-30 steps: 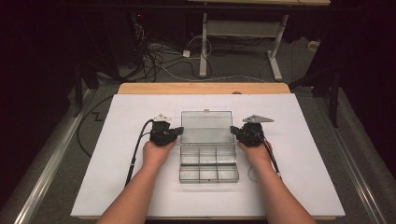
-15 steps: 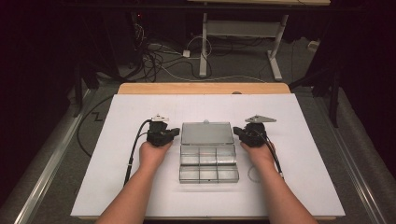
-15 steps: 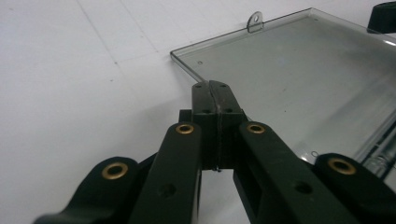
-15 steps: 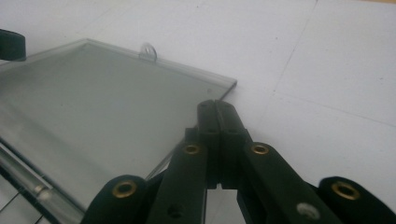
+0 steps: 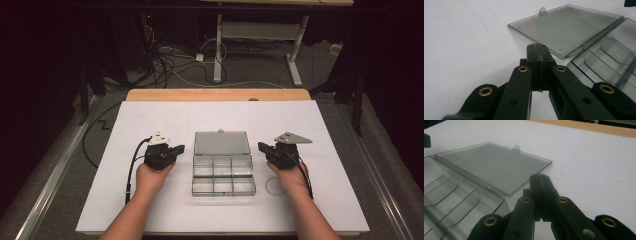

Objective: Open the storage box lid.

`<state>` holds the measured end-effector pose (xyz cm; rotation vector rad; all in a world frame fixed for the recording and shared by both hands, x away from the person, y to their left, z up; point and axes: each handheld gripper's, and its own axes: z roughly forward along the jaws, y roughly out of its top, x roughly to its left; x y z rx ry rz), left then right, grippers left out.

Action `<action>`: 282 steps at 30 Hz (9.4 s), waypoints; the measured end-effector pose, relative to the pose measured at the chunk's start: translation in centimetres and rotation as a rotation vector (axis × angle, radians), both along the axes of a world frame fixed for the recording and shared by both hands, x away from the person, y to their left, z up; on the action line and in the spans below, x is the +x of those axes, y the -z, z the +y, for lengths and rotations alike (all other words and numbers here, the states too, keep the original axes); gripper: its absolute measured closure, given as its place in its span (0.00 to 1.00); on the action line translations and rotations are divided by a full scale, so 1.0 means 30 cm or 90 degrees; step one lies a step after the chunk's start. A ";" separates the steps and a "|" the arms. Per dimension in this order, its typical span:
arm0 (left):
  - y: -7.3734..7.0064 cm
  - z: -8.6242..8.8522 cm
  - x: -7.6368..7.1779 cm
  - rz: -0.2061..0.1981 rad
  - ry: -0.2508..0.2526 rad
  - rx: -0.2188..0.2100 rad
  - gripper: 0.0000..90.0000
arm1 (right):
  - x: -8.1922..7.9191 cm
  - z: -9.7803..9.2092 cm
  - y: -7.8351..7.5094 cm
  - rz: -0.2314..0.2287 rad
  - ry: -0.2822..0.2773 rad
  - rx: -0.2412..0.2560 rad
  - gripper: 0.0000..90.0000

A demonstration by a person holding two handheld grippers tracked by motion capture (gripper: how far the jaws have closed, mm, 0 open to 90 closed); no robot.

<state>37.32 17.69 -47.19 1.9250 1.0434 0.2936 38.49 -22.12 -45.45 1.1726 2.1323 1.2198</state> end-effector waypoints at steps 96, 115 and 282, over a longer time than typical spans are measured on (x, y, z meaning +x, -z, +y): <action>0.079 0.095 -0.215 0.005 0.023 0.057 0.00 | -0.265 -0.203 0.090 0.077 0.020 -0.078 0.83; 0.080 0.093 -0.214 0.006 0.025 0.059 0.00 | -0.267 -0.184 0.095 0.075 0.013 -0.109 0.89; 0.080 0.102 -0.216 0.002 0.025 0.036 0.00 | -0.286 0.094 -0.169 -0.053 -0.147 0.097 0.98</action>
